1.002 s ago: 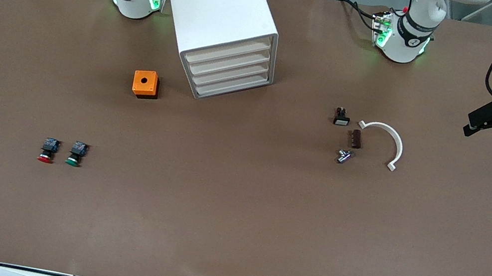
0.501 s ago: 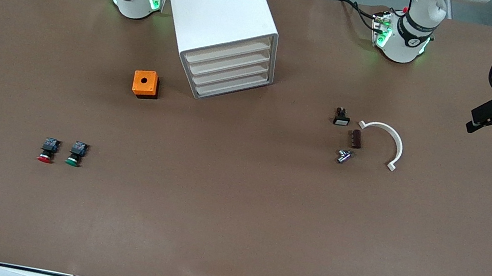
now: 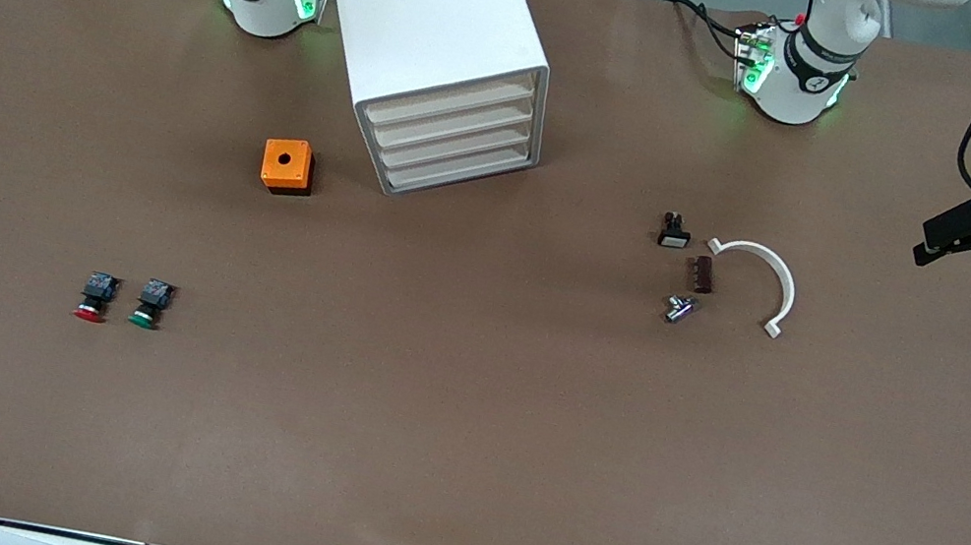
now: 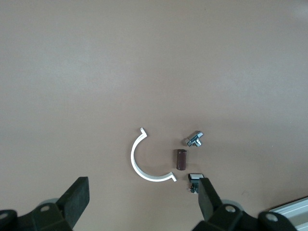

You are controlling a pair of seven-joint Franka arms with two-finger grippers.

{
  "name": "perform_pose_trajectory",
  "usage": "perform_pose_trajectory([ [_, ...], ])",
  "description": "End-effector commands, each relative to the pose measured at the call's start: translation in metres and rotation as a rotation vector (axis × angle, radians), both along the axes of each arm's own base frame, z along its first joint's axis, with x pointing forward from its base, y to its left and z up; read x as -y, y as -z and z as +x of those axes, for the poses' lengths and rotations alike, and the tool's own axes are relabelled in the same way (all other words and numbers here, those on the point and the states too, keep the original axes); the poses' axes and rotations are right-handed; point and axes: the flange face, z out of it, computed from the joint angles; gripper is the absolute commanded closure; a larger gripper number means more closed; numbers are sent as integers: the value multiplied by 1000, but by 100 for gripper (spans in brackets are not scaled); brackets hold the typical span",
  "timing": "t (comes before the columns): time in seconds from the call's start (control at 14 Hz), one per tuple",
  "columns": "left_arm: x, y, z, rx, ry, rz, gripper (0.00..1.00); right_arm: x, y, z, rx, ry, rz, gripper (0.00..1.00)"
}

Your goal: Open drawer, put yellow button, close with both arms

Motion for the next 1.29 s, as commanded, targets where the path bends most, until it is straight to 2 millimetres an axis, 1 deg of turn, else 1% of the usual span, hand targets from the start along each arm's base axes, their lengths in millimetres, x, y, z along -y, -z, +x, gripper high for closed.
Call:
perform_pose_trajectory([
  [0.0,-3,-2,3,-12,11,14,0,-3,-2,-8,1,-12,-8,0],
  [0.07,-5,-1,4,-12,-2,14,0,-2,-2,-8,1,-11,-8,0],
  [0.14,2,-2,3,-10,11,16,0,-2,-2,-8,1,-11,-8,0],
  [0.64,0,-2,3,-8,19,19,0,-2,-2,-8,1,-11,-8,0],
  [0.86,5,2,5,-17,28,20,0,-3,-2,-8,1,-12,-8,0],
  [1.07,6,-2,4,-10,20,21,0,-2,-2,-8,1,-11,-8,0],
  [1.22,7,-11,6,8,14,18,0,-2,-2,-8,1,-12,-8,0],
])
